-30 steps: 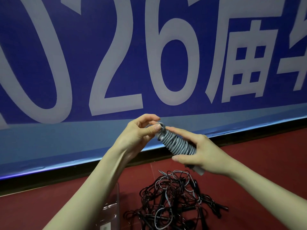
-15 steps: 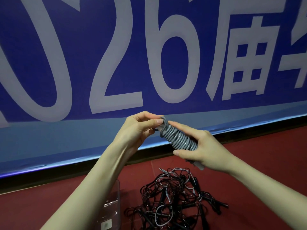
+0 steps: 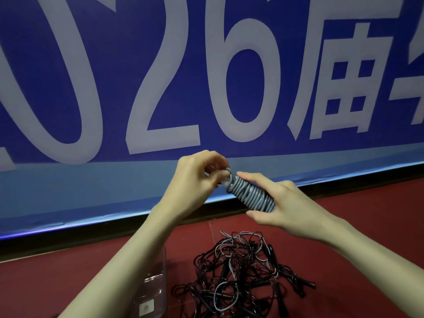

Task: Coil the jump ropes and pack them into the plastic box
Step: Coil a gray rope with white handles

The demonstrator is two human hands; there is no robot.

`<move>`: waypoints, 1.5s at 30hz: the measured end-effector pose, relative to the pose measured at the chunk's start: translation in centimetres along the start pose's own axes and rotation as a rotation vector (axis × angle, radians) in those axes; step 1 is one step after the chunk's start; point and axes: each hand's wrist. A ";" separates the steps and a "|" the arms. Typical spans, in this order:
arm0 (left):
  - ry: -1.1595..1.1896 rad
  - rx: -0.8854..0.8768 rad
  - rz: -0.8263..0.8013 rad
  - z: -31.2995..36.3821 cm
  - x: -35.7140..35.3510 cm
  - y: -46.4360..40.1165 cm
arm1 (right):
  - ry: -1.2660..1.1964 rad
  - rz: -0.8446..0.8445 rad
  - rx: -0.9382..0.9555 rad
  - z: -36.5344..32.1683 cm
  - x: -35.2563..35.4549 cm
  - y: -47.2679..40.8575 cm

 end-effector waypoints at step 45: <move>-0.071 -0.117 -0.149 -2.7 -1.1 1.0 | 0.038 -0.139 -0.029 0.4 1.0 0.3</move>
Point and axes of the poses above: each hand's wrist, its own y-axis away from the middle knuckle, its own x-axis out of the back of the hand, z = x × y, and after that the axes turned 8 degrees about x, right-handed
